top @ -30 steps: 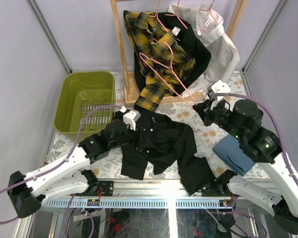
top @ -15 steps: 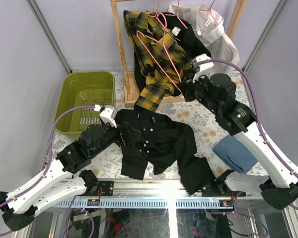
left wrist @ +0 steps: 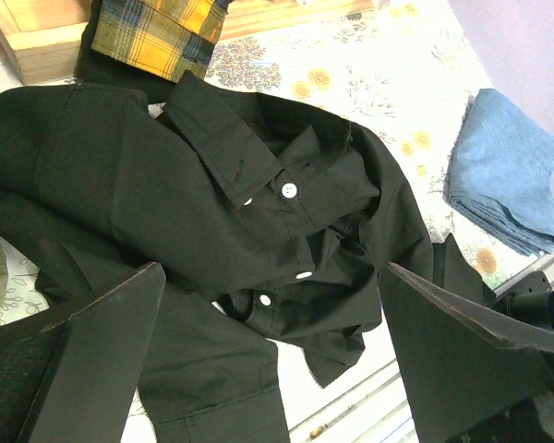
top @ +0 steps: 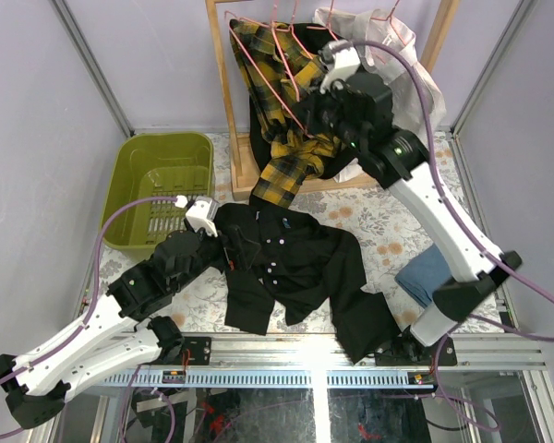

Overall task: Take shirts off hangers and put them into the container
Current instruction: Place the hanger at the clothesline, then pick up the shirt from the center of the board, then place the shirt in the bin.

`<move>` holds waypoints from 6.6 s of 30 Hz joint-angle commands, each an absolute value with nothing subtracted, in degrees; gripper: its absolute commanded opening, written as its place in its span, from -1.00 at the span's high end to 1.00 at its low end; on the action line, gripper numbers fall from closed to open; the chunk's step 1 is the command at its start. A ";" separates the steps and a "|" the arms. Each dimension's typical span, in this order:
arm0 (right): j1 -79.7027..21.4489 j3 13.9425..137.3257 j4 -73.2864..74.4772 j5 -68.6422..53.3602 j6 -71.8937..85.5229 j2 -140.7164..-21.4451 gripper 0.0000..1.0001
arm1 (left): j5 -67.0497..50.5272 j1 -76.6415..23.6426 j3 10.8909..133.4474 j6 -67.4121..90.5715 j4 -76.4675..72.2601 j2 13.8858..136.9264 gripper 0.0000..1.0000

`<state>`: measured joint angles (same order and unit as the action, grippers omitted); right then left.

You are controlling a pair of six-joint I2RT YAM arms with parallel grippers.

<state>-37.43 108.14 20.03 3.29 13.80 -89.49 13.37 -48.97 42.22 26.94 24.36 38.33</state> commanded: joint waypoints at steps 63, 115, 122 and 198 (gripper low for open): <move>-37.22 42.81 16.56 23.09 35.96 -45.56 -0.75 | 19.43 -49.01 60.95 36.79 22.68 98.57 -1.00; -37.27 44.92 19.02 23.52 36.21 -49.67 -0.77 | 19.92 -64.08 52.78 34.48 24.81 68.72 -1.00; -37.27 44.78 18.68 22.75 36.32 -50.52 -0.77 | 8.32 -62.27 53.61 27.71 19.11 80.82 -1.00; -37.26 44.19 18.59 25.54 36.60 -48.75 -0.79 | 65.05 -28.31 87.53 1.06 28.89 67.36 1.00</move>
